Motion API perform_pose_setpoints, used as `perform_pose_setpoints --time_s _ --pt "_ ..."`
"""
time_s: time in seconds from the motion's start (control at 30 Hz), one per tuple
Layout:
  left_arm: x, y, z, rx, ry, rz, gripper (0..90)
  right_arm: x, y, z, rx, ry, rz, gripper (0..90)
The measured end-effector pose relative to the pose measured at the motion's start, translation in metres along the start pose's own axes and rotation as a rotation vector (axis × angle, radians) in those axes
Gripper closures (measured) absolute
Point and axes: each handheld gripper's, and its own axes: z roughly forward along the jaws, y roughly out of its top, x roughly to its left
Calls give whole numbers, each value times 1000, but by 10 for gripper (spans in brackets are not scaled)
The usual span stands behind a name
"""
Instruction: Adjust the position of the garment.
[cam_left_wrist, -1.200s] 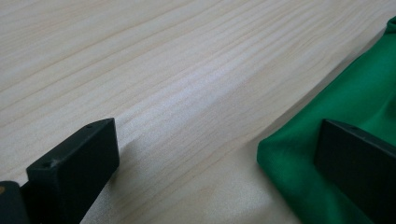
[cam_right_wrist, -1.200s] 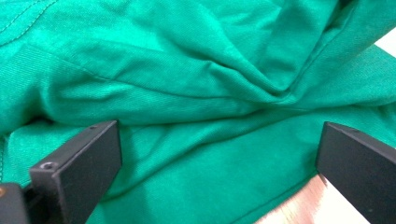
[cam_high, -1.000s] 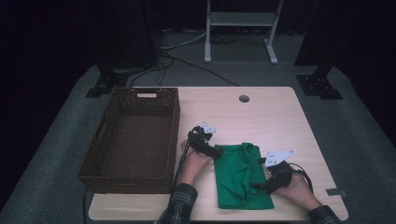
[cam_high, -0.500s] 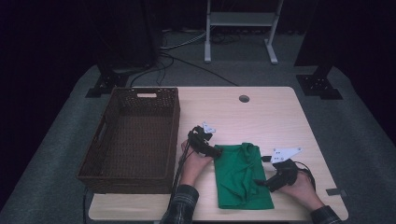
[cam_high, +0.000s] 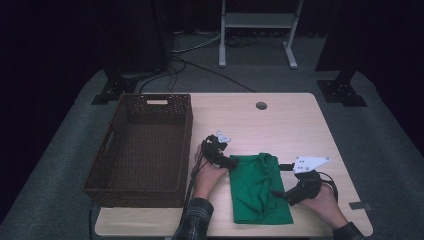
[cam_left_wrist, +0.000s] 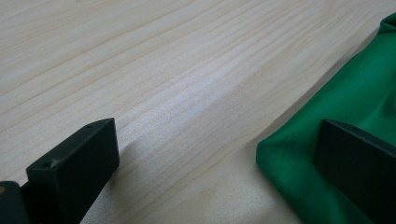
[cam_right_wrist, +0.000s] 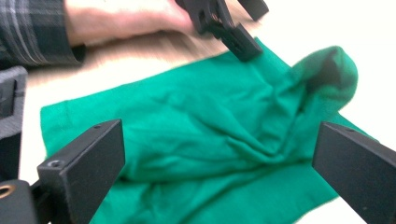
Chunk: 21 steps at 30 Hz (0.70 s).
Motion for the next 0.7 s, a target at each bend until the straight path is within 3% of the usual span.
perform_pose_setpoints --time_s 0.37,0.7 --pt "0 0 0 1 0 0 0 9 19 9 -30 16 -3 20" --pt "0 0 0 -1 0 0 0 17 31 25 -21 39 -35 21"
